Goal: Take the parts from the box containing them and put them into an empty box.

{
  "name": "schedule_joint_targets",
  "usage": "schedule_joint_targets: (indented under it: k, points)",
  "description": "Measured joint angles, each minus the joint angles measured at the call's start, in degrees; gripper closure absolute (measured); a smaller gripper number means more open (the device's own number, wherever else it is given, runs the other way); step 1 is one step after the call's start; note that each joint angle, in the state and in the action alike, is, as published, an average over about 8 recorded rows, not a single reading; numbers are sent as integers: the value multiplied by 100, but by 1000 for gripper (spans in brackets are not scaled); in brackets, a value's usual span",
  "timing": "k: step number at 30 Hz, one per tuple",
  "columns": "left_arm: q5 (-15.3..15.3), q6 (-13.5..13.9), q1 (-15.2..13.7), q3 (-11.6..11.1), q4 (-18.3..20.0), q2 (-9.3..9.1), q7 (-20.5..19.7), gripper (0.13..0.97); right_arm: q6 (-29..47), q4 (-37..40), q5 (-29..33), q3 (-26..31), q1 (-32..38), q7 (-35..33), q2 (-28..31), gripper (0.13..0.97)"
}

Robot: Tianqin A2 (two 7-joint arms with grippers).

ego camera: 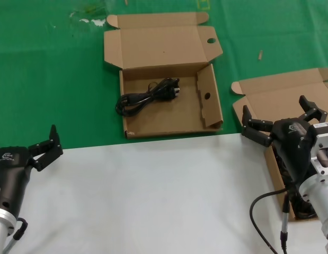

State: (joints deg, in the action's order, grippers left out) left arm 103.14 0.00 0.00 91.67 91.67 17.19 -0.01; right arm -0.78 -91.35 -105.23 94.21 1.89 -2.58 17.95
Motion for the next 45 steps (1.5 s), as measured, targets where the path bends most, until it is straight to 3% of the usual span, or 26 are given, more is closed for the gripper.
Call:
schedule_joint_targets:
  k: [45]
  points:
    - [0, 0, 0, 0, 0, 0, 0, 132, 10, -4, 26, -32, -23, 32, -9, 129]
